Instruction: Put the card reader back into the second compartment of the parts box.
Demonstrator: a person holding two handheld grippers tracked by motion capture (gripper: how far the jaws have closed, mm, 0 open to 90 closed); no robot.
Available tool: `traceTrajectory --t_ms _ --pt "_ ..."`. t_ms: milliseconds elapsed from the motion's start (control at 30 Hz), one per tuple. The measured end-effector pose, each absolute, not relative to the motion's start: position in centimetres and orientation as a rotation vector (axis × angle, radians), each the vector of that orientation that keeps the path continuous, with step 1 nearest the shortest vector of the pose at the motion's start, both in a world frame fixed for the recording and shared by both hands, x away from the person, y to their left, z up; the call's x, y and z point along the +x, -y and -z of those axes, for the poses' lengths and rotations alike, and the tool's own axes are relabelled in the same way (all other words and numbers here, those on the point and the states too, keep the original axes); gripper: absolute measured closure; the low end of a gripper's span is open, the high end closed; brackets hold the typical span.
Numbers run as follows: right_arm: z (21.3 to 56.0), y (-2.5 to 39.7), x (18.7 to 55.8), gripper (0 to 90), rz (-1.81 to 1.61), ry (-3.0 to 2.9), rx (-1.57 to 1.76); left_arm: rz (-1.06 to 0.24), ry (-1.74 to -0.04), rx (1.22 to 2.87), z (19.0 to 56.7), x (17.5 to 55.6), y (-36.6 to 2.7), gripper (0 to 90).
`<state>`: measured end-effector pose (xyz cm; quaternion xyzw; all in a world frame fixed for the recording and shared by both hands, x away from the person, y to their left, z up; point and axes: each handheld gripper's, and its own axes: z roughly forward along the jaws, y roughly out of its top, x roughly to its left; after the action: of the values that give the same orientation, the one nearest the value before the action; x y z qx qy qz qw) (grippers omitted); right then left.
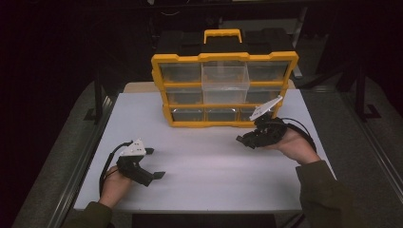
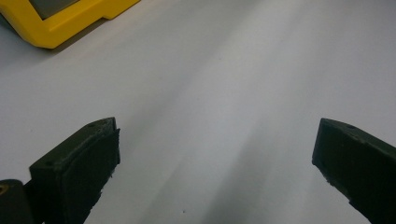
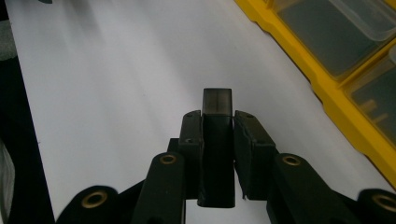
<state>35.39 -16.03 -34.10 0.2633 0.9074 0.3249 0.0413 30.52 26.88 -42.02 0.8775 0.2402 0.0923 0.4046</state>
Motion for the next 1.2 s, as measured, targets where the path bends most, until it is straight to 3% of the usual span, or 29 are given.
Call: traceTrajectory --t_ms 1200 --pt "24.1 19.6 36.5 72.5 -1.057 -2.663 0.821 -0.226 -0.608 2.217 42.1 30.5 -26.7 0.4"
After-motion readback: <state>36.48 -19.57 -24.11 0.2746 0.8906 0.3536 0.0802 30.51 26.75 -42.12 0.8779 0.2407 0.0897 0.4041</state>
